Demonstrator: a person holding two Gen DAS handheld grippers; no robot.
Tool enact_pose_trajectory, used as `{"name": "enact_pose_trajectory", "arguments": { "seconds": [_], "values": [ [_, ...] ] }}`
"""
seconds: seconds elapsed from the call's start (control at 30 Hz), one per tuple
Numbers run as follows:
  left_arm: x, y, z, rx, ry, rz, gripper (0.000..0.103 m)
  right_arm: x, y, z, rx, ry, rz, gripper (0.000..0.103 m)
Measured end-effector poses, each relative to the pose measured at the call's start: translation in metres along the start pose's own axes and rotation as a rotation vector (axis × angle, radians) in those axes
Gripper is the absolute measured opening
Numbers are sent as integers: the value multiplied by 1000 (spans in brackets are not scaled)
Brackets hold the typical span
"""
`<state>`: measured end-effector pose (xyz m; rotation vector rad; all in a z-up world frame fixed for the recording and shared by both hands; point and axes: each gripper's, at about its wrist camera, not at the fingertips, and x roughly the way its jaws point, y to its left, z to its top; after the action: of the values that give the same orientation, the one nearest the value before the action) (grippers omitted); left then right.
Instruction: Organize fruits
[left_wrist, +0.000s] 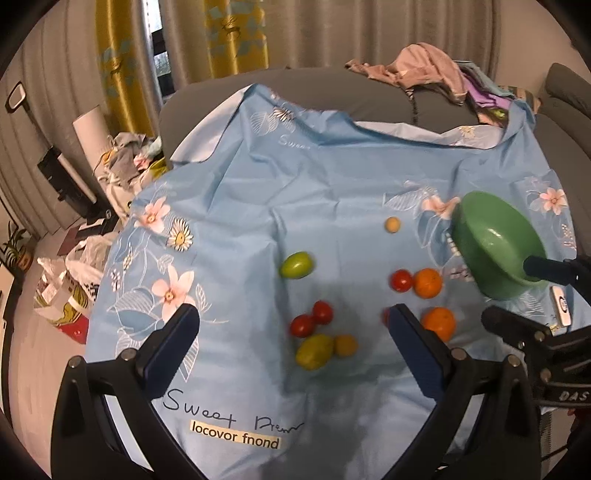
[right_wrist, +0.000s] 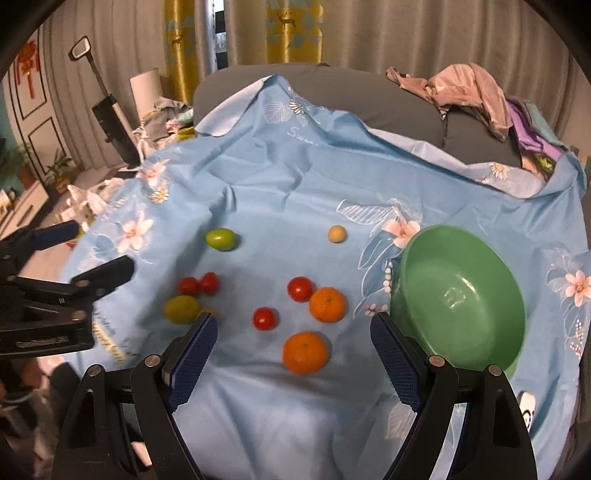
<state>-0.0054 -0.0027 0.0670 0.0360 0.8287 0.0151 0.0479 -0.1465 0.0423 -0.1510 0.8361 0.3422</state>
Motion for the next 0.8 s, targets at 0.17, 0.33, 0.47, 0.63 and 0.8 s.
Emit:
{"name": "enact_pose_trajectory", "arguments": {
  "seconds": [0.17,0.33,0.47,0.63,0.8],
  "values": [
    [-13,-7,11,20,-14,-7,102,-22,6,1,-19,-33,2,86],
    [-21,-12,14,37,-29,-1,102,-29,8,2,-25,-45,-6,86],
    [-19,-15,14,45,-24,2,102,-29,6,0,-14,-43,-13,86],
    [-19,-17,13,49,-20,-3,102,-28,3,0,-9,-36,-20,86],
    [-18,-17,12,47,-9,-2,102,-28,1,0,-8,-40,-30,86]
  ]
}}
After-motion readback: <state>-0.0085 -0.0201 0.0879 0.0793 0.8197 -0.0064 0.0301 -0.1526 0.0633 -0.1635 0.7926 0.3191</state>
